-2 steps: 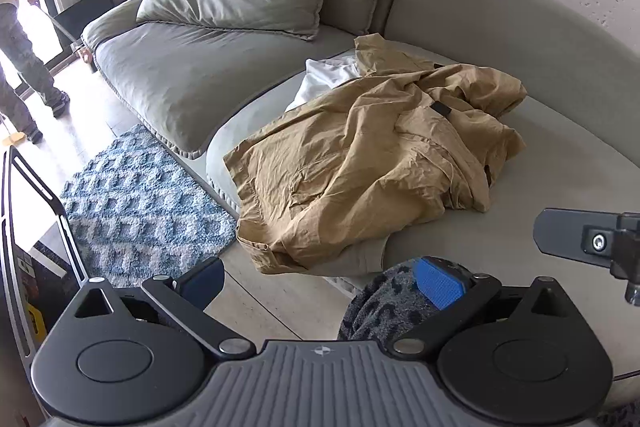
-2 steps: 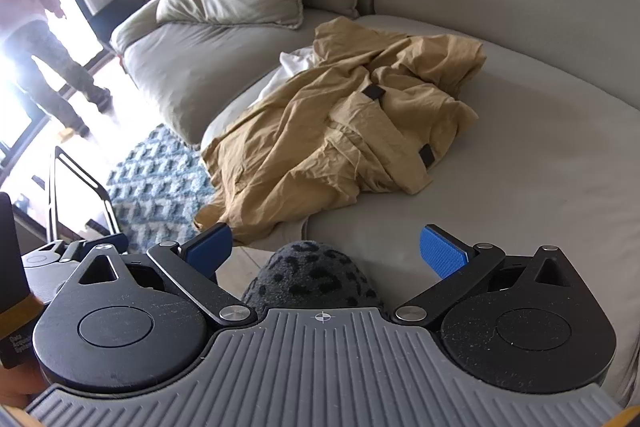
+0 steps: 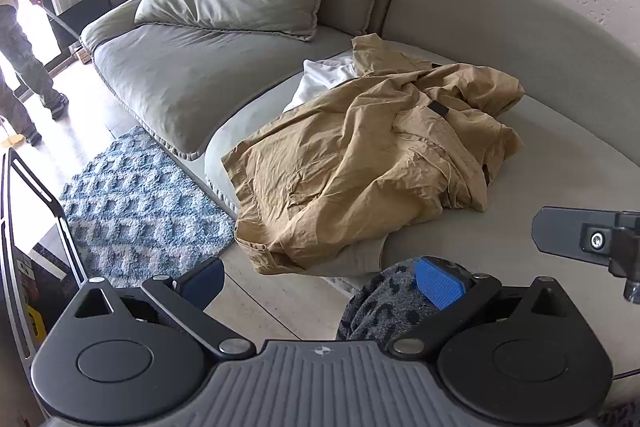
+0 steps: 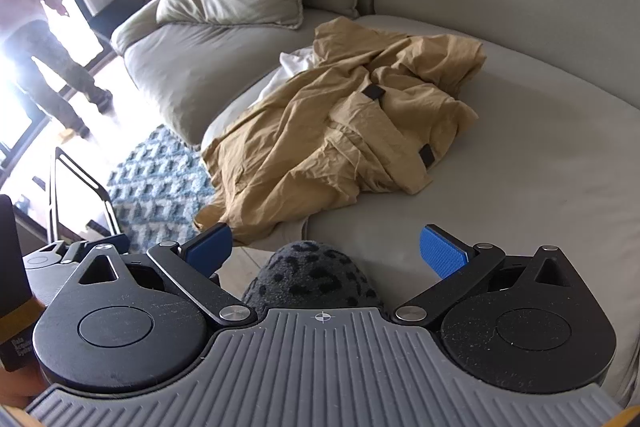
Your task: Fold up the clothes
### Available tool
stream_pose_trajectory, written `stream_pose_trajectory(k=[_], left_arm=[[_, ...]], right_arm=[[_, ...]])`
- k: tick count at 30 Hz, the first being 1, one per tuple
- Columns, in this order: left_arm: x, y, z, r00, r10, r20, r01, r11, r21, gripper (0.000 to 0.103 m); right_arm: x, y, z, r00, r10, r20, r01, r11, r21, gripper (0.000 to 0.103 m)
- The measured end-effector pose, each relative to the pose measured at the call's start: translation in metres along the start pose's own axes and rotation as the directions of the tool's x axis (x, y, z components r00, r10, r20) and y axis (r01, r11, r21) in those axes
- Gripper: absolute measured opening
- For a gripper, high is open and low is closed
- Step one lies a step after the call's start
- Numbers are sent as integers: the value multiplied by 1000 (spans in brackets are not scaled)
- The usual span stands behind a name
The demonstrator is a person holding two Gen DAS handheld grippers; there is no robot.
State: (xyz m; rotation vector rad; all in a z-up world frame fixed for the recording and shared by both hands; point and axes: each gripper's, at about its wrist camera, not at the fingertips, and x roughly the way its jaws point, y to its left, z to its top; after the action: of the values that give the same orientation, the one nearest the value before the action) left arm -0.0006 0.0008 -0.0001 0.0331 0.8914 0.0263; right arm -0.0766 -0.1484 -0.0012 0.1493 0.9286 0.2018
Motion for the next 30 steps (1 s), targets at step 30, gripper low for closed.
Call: stream_pose_trajectory(k=[30], left_arm=[[2, -6, -2, 999, -30, -17, 30, 1000, -2, 102]], right_arm=[[-1, -10, -6, 1000, 19, -3, -19, 999, 33, 103]])
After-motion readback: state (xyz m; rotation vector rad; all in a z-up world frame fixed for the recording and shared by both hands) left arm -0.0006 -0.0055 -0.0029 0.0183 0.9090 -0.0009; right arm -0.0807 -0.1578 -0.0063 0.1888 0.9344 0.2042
